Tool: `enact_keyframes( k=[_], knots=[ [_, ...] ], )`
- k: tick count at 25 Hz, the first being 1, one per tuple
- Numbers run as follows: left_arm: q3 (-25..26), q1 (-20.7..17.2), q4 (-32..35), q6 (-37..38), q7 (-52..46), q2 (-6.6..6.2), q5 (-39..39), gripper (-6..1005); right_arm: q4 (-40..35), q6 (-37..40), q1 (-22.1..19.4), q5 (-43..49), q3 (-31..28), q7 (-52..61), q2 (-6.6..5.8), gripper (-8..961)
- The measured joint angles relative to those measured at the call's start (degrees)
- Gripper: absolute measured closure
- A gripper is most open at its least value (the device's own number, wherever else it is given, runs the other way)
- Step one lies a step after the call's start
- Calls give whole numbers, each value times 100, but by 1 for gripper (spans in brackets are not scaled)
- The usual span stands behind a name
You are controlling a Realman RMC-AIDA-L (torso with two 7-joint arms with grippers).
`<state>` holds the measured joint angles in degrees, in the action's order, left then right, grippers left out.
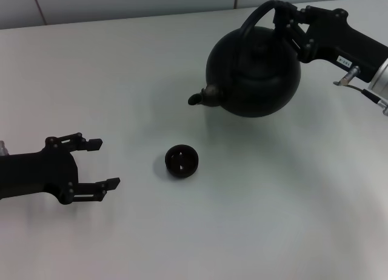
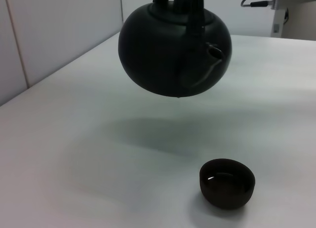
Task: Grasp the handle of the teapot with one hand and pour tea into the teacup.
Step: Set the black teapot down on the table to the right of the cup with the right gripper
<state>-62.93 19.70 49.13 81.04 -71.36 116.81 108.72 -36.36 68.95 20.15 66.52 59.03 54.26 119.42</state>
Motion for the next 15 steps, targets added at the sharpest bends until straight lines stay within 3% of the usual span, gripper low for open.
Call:
enact_keyframes(
  k=[15],
  knots=[
    [-10, -1, 3, 0, 56, -26, 0, 140, 832, -383, 81, -832, -24, 40, -12, 822]
  ],
)
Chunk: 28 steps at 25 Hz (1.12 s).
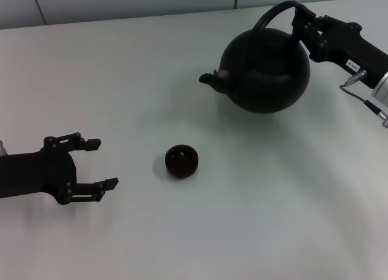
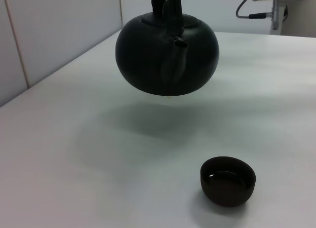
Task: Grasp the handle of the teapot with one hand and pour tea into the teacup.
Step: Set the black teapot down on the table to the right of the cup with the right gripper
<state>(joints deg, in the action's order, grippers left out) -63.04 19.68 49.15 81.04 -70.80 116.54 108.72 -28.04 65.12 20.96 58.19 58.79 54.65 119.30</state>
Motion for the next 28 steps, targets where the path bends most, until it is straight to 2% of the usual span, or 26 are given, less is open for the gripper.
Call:
enact_keyframes(
  k=[10, 28],
  knots=[
    [-20, 16, 15, 16, 8, -42, 2, 140, 100, -431, 55, -3, 1, 362, -12, 822],
    [19, 67, 152, 141, -32, -53, 150, 140, 273, -673, 83, 50, 77, 371, -12, 823]
  ],
)
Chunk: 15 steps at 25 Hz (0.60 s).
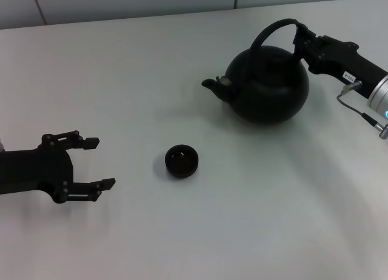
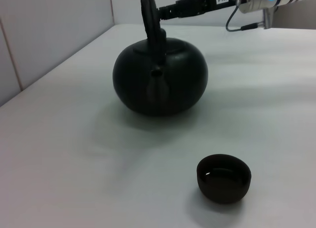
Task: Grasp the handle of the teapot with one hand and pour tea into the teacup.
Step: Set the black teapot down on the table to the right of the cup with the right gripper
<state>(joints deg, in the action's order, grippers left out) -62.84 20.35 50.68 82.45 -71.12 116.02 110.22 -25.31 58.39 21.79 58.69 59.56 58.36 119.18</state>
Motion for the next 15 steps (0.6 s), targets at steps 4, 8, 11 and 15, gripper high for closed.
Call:
enact_keyframes(
  k=[4, 8, 11, 15],
  knots=[
    [0, 5, 48, 22, -12, 9, 0, 140, 3, -19, 1, 2, 12, 0, 0, 823],
    [1, 5, 63, 25, -13, 20, 0, 140, 9, -22, 1, 3, 11, -31, -3, 823],
    [8, 4, 65, 26, -16, 34, 0, 140, 9, -53, 2, 8, 12, -26, -5, 824],
    [10, 4, 65, 26, -16, 43, -1, 140, 9, -127, 15, 11, 50, 1, -6, 824]
  ],
)
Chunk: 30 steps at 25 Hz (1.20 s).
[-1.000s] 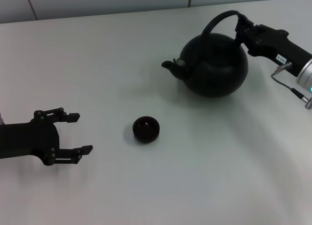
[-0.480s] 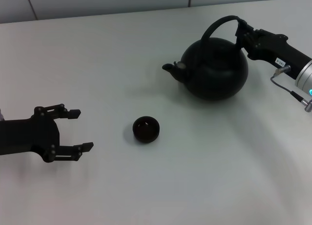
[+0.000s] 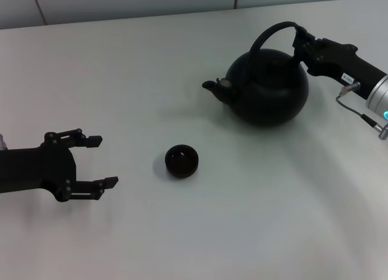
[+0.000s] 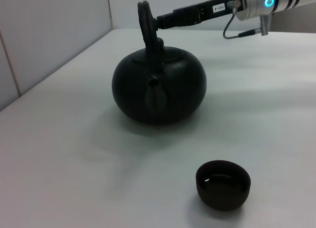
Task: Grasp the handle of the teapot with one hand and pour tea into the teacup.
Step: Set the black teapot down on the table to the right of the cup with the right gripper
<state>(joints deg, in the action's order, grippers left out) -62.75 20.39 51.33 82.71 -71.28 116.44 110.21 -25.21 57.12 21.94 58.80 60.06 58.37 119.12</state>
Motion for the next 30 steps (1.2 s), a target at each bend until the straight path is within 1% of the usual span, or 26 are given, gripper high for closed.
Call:
enact_keyframes(
  k=[9, 16, 22, 30],
  knots=[
    [0, 0, 0, 0, 4, 19, 0, 140, -4, -102, 12, -1, 32, 1, -3, 824],
    [5, 0, 0, 0, 8, 19, 0, 140, -30, 116, -4, 63, 42, -42, -2, 824],
    [9, -10, 0, 0, 8, 18, 0, 140, -92, 168, -9, 80, 36, -45, -3, 729],
    [9, -9, 0, -1, 8, 10, 0, 140, -97, 169, -2, 80, 34, -45, -3, 545]
  ],
)
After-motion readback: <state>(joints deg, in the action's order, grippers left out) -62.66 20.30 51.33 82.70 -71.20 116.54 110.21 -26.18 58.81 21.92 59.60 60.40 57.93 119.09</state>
